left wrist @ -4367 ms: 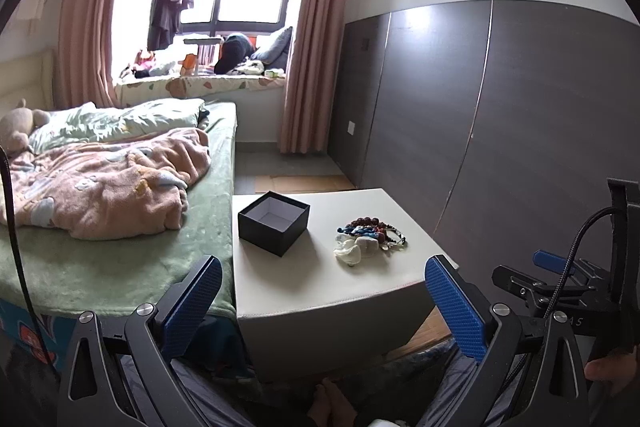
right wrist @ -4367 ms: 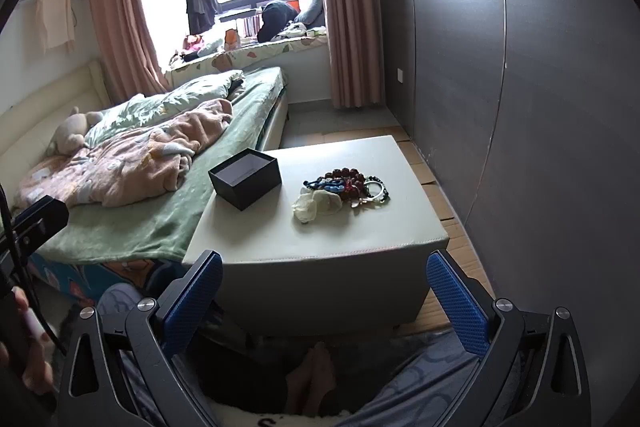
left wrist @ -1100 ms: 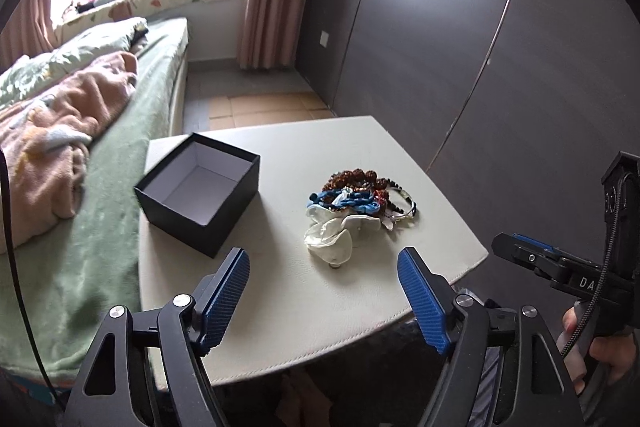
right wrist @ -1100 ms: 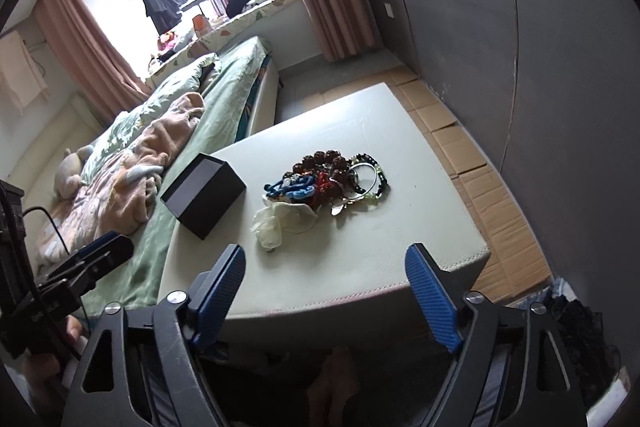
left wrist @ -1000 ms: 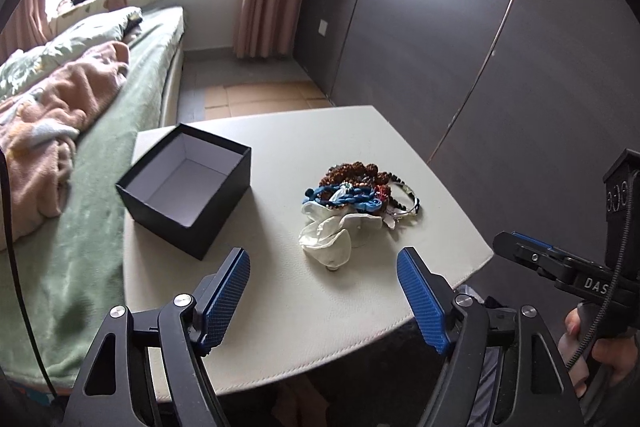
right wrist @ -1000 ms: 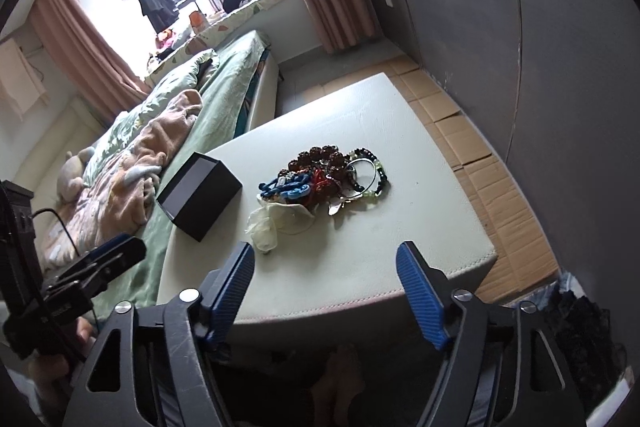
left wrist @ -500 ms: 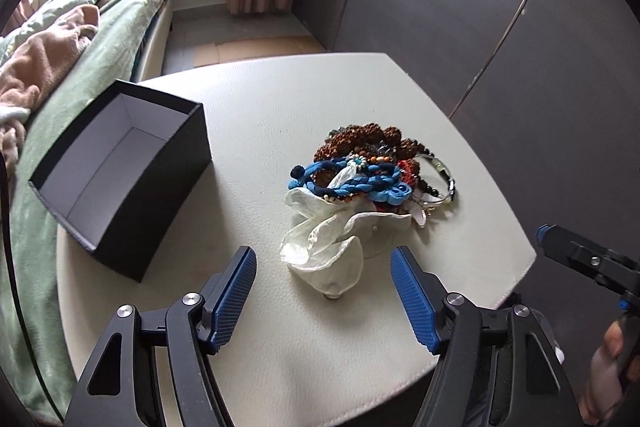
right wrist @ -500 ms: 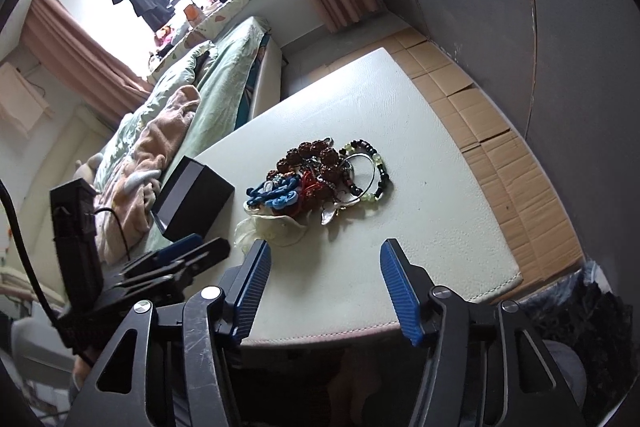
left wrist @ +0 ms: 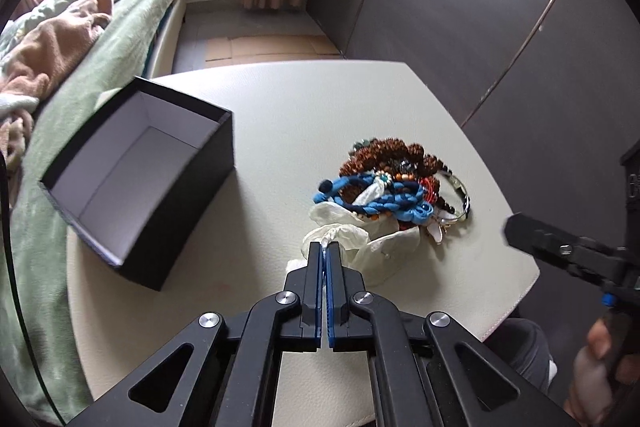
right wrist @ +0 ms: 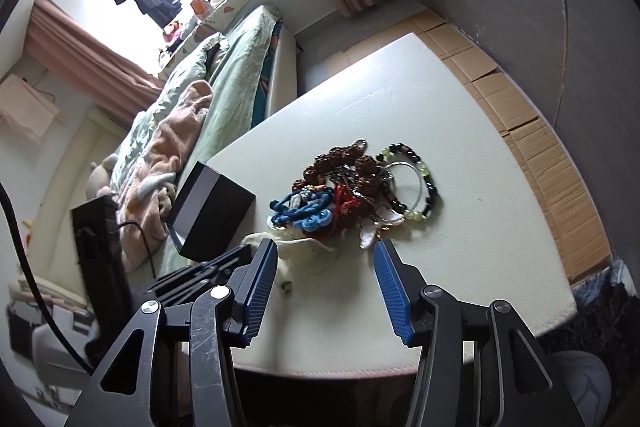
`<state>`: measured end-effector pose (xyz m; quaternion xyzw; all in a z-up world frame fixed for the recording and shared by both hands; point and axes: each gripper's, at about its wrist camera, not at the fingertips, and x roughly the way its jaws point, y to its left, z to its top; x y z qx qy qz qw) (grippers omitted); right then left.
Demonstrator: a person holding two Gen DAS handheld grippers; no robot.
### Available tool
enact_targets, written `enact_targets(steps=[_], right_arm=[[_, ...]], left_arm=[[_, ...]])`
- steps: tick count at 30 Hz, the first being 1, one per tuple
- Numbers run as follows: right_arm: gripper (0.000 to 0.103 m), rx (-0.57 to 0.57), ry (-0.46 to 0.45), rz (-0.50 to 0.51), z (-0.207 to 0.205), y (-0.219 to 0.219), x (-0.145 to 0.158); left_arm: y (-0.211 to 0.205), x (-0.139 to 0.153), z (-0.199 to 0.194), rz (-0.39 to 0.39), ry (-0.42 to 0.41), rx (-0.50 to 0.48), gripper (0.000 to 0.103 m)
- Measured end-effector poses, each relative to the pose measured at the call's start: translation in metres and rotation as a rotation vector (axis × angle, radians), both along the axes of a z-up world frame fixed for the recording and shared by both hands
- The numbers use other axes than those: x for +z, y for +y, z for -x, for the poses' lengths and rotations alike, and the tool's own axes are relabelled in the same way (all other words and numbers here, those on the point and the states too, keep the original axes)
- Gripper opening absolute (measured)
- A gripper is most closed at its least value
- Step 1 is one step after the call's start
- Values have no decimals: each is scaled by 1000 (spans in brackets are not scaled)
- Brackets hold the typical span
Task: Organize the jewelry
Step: 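Carry the white scrunchie with the left tool into the black box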
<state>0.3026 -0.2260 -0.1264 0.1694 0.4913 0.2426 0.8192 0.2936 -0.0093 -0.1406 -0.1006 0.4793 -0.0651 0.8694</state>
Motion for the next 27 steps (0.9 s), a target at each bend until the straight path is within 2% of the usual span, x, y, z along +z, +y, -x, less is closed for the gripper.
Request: enact_targets(steps=[6,9,15,18,27], right_arm=[[50,51,38,-38,-13,23,-10],[42,71,86,-110,-17,32,-19],[41,44,199,-260,-25,41,-43],[41,9,235,-302,-28,48,-52],[41,-112,324,-291,-36,66,-75]], left_arm=[[23,24,10,17,-42,44,0],[30,31,11,17,-53,56,0],[45,40,18,16,-70,81,0],[52,43,20,15,-76,94,1],[70,47,29,9,-80,128,0]])
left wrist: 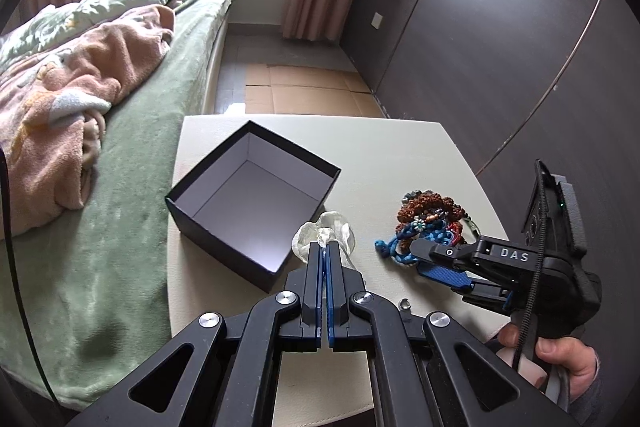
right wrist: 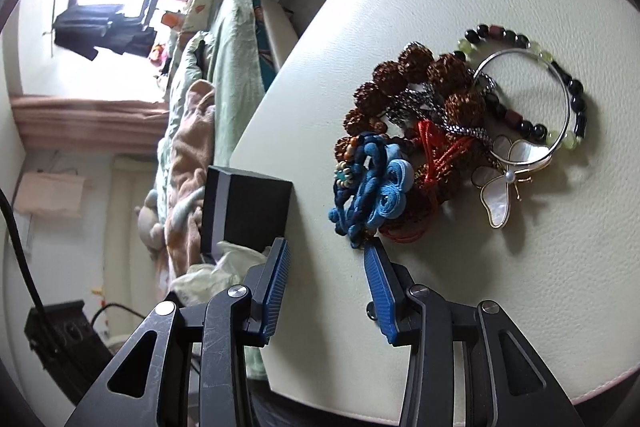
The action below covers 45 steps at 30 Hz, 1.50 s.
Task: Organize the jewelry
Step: 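Carry the white scrunchie with the left tool into the black box, then open the left tool over the box while the right tool grasps the blue bracelet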
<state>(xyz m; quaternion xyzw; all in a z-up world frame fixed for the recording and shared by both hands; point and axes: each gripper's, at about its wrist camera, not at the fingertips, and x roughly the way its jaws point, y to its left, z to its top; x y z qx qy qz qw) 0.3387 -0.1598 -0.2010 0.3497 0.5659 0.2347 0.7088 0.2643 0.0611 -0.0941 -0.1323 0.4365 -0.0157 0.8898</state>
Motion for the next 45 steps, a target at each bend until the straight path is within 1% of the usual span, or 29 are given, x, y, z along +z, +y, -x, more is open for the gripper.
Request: enact_targets(steps=[2,4,5,6,7,9,11,14,16,22,24,27,28,29,30,31,32,33,36,38,40,41,43,44,45], right_arm=[[41,-17,-2,26,-1,1,-2],[40,-27,0,25,-2,4,-4],[33,-28,-5,36,-3,4,-4],[12,-27,-11,40,-4,5,-4],[8,-25,-10,29,-4,7,-4],[8,-28,-25,16,-2,6,-2],[8,-23,-65,25,-1,6,6],[7,-14,-95,12,1,6,16],[2,1,-118,4,1,8,24],[2,35,-180,-8,3,15,50],[2,40,-177,43,2,17,56],[2,49,-123,85,1,17,52],[4,55,-102,104,3,16,48],[13,59,-82,111,4,16,43],[31,55,-66,109,6,13,39],[38,41,-60,109,7,10,35],[41,31,-56,116,9,9,32],[41,25,-47,131,9,8,28],[41,3,-27,135,6,4,15],[41,-9,-26,146,1,6,7],[41,-16,-24,157,-3,10,0],[38,-23,-30,156,-4,11,-2],[17,-23,-44,167,-6,15,-2],[9,-19,-43,156,-5,16,-2],[9,-17,-52,142,-3,16,0]], left_arm=[[4,3,3,2,-4,5,0],[9,8,5,8,-10,12,0],[10,10,6,9,-12,14,1],[12,14,8,11,-16,16,1],[14,18,9,13,-23,16,1],[18,28,12,11,-47,21,1],[23,37,13,11,-65,28,1],[32,49,12,5,-93,43,1],[37,54,8,-1,-105,51,1],[50,59,-6,-7,-121,71,1],[51,59,-10,-8,-124,71,1],[51,59,-16,-15,-128,65,1],[50,58,-18,-15,-128,63,1],[50,57,-20,-15,-125,61,1],[50,55,-22,-13,-121,60,1],[49,53,-25,-11,-117,60,1],[49,51,-27,-9,-113,59,1],[48,49,-29,-9,-107,59,1],[46,43,-36,-5,-80,59,1],[45,37,-42,-2,-49,51,1],[46,27,-48,26,7,45,2],[47,23,-49,43,29,47,2],[50,19,-48,57,47,54,4],[53,18,-45,57,49,60,6],[56,18,-41,59,48,67,16]])
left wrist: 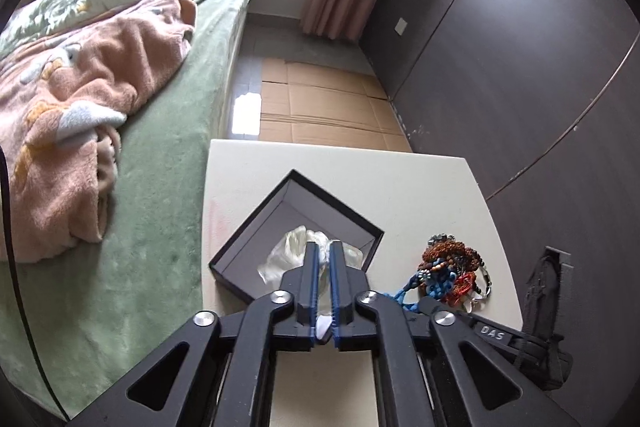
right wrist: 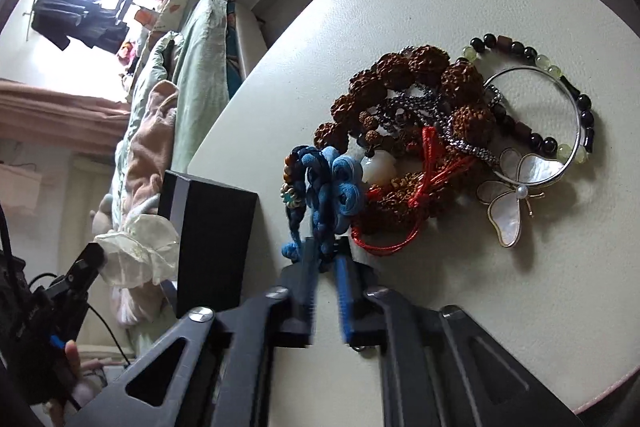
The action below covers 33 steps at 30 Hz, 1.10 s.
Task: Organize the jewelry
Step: 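Open the left tool over the box while the right tool grasps the blue bracelet, then lower the blue bracelet into the box and open the right tool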
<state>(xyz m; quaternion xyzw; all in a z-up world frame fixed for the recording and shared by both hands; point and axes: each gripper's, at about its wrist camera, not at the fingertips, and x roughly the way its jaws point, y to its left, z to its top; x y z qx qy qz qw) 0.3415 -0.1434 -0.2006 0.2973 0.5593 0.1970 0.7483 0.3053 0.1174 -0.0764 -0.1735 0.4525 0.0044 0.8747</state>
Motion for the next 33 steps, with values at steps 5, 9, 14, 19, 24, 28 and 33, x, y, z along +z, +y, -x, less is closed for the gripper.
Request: enact_targets(steps=[5,9,14,19,24,28,33], right_arm=[[9,38,-75,-16,7,9,28],[9,67,-152,-34,8,19,60],[9,140,-218,-78,6,43,94],[10,240,-217,-112,3,82,102],[50,310,-115,-110,0,111,77],[60,305,-110,-95,5,103,75],[76,252,-142,-77,7,67,84]], left_arm=[[17,3,16,36,-45,56,77],[24,4,25,38,-43,75,77],[32,7,40,7,-57,98,77],[42,11,54,9,-86,113,77],[56,16,69,26,-119,181,77],[60,17,75,34,-144,232,77],[48,18,69,8,-157,220,77]])
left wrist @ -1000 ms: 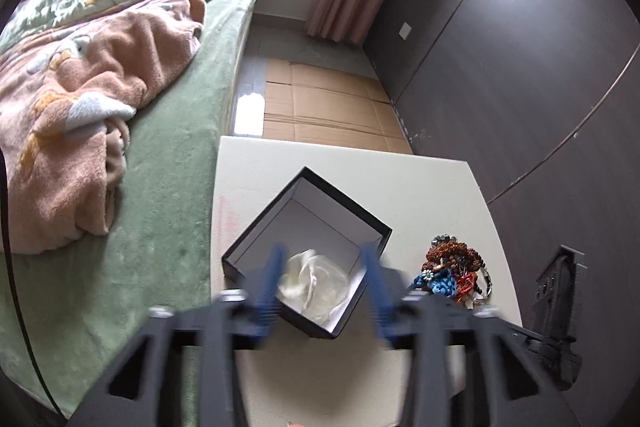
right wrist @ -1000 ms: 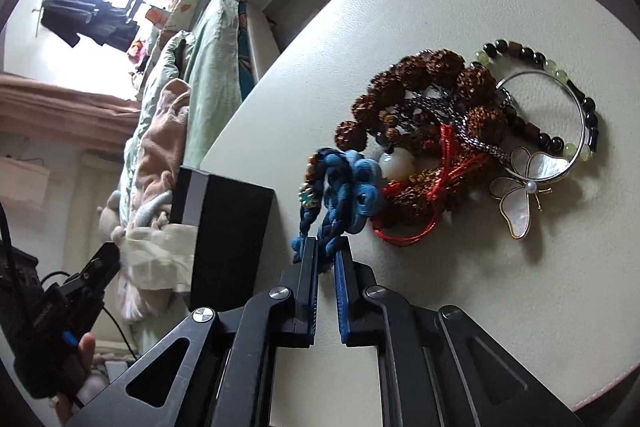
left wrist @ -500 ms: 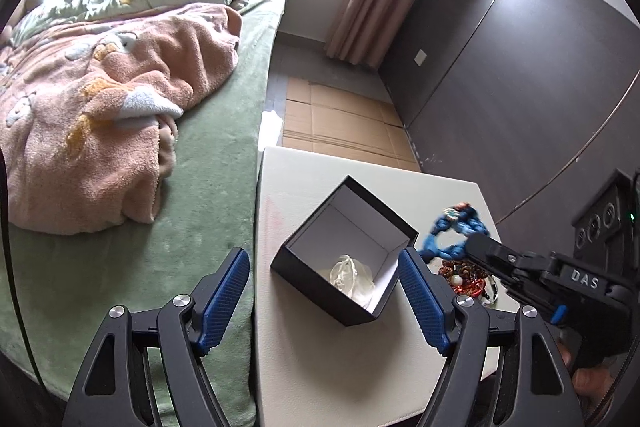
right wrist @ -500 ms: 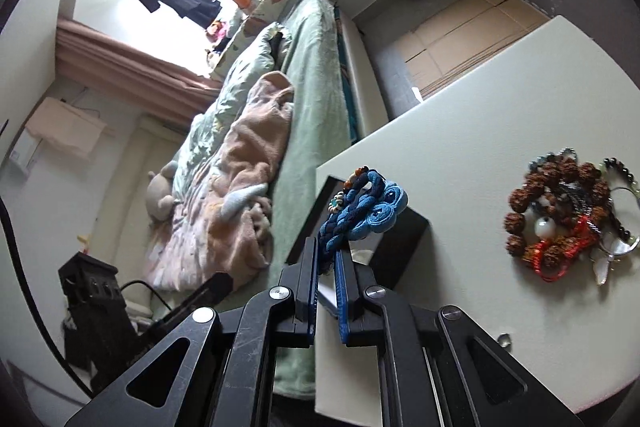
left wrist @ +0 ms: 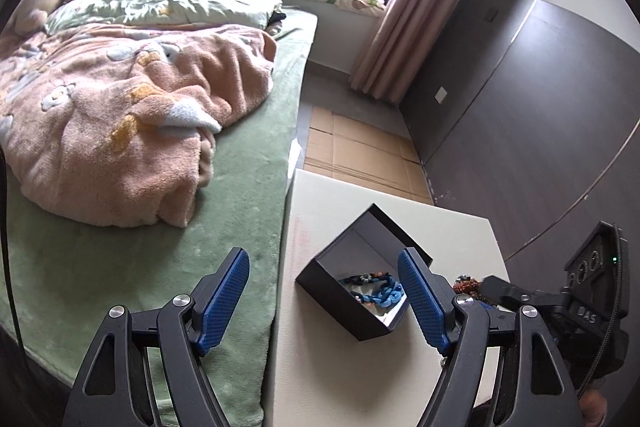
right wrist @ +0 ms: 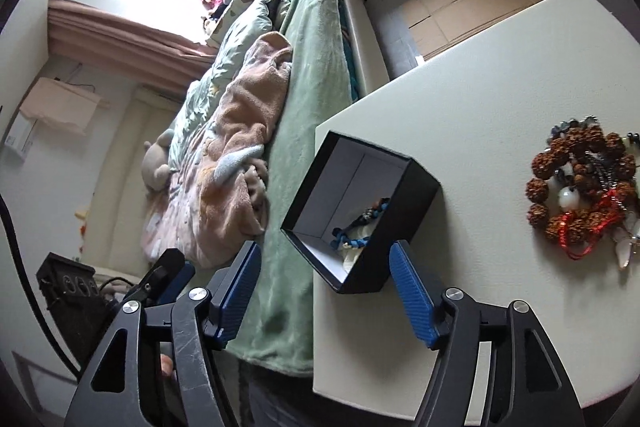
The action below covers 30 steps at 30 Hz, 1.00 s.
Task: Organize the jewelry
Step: 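Lower the blue bracelet into the box and open the right tool, then close the left tool on the small silver ring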
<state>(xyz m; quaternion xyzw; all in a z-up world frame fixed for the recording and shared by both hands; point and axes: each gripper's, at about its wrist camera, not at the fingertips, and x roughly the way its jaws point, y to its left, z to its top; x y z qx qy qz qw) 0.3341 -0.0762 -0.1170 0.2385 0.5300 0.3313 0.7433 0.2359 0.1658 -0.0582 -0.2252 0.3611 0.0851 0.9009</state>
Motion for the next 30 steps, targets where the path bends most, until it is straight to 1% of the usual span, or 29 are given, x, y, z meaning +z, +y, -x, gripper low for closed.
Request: enact_targets(steps=[1,4,5,8,11,14,19,24,27,29,30], right_arm=[[78,-12,-7,1,1,-9,2],[91,-48,-33,26,3,-34,10],[97,-57,-39,34,4,-41,12],[99,-89,-55,61,6,-63,18],[103,-119,-57,85,7,-83,19],[103,-148,-69,111,11,-100,19],[103,-196,-77,144,15,-129,13],[103,-233,-111,192,21,-153,9],[102,-250,-120,196,23,-167,5],[99,-261,-122,195,23,-176,0],[91,-264,-118,196,23,-180,-2]], left_arm=[[-4,1,-1,-3,-4,-12,77],[-20,4,-7,-10,-14,-60,77],[-27,5,-9,-12,-14,-80,77],[-44,5,-14,-11,-13,-124,77],[-62,3,-17,-16,-1,-166,77],[-80,-2,-19,-43,19,-197,77],[-105,-12,-23,-57,56,-258,77],[-129,-21,-23,-87,80,-321,77],[-142,-28,-23,-106,94,-356,77],[-152,-34,-25,-119,112,-380,74],[-156,-37,-27,-121,122,-388,73]])
